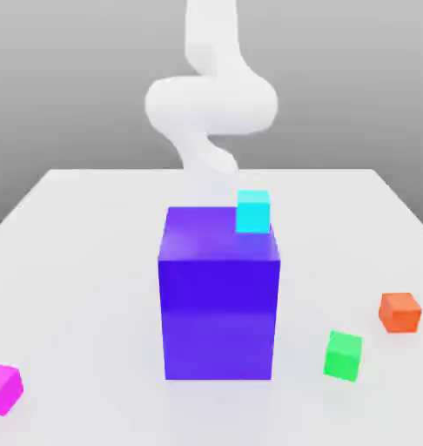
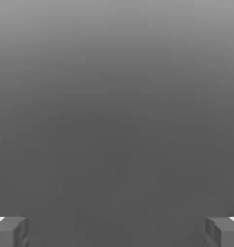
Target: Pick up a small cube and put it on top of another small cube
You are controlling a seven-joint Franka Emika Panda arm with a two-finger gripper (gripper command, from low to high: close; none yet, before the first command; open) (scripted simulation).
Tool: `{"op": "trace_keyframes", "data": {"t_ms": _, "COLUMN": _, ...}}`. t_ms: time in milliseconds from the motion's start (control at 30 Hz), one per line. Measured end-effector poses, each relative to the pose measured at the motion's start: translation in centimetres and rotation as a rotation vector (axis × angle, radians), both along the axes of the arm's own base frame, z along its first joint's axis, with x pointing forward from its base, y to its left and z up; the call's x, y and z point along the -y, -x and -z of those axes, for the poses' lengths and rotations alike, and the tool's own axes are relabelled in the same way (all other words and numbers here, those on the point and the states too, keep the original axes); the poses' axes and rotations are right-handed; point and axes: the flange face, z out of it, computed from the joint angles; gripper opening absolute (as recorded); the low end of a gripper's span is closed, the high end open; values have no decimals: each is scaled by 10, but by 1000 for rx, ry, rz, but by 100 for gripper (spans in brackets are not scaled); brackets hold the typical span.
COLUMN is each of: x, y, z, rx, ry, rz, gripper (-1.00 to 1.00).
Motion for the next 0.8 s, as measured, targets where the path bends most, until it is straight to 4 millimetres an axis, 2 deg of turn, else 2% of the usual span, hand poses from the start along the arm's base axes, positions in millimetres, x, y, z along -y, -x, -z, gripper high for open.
{"op": "trace_keyframes", "data": {"t_ms": 200, "x": 56, "y": -65, "z": 88, "rx": -155, "ry": -56, "rz": -2, "gripper": 0}}
{"op": "trace_keyframes", "data": {"t_ms": 400, "x": 113, "y": -103, "z": 187, "rx": -296, "ry": -95, "rz": 22, "gripper": 0}}
{"op": "trace_keyframes", "data": {"t_ms": 567, "x": 162, "y": -112, "z": 273, "rx": -410, "ry": -110, "rz": 61, "gripper": 0}}
{"op": "trace_keyframes", "data": {"t_ms": 667, "x": 195, "y": -106, "z": 324, "rx": -477, "ry": -113, "rz": 97, "gripper": 0}}
{"op": "trace_keyframes", "data": {"t_ms": 800, "x": 227, "y": -92, "z": 389, "rx": -568, "ry": -99, "rz": 125, "gripper": 0}}
